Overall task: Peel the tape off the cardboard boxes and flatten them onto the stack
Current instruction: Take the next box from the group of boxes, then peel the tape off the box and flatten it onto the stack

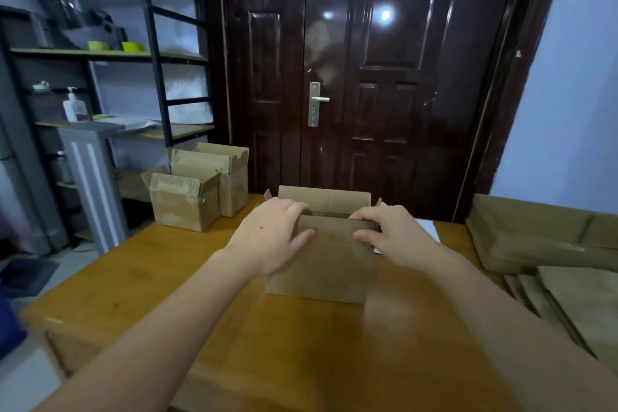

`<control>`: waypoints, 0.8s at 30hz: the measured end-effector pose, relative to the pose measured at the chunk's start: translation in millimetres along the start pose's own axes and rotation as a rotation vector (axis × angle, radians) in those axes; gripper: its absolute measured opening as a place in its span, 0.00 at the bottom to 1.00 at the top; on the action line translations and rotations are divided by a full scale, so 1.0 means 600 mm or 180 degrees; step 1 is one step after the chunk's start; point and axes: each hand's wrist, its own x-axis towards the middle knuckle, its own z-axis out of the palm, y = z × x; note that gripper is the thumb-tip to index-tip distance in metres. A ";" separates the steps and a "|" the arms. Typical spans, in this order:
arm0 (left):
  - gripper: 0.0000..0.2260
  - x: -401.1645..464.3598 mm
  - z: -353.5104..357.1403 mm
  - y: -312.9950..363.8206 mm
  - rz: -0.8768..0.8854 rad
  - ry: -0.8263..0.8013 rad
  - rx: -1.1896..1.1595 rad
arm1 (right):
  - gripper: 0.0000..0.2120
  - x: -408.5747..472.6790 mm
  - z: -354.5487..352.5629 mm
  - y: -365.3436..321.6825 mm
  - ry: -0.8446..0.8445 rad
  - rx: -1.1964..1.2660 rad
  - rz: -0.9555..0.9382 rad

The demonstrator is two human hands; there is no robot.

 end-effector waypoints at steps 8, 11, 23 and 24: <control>0.25 0.000 0.013 0.169 0.0579 0.0061 -0.0444 | 0.13 -0.173 -0.102 0.071 0.0215 -0.0338 0.0355; 0.25 0.013 0.026 0.199 0.0676 0.0023 -0.0501 | 0.13 -0.198 -0.118 0.092 0.0330 -0.0337 0.0365; 0.16 0.106 -0.002 0.172 -0.0009 -0.0169 -0.1271 | 0.19 -0.152 -0.151 0.094 0.0922 -0.0400 0.0387; 0.16 0.108 0.000 0.167 -0.0006 -0.0310 -0.1176 | 0.16 -0.148 -0.153 0.090 0.0861 -0.0417 0.0413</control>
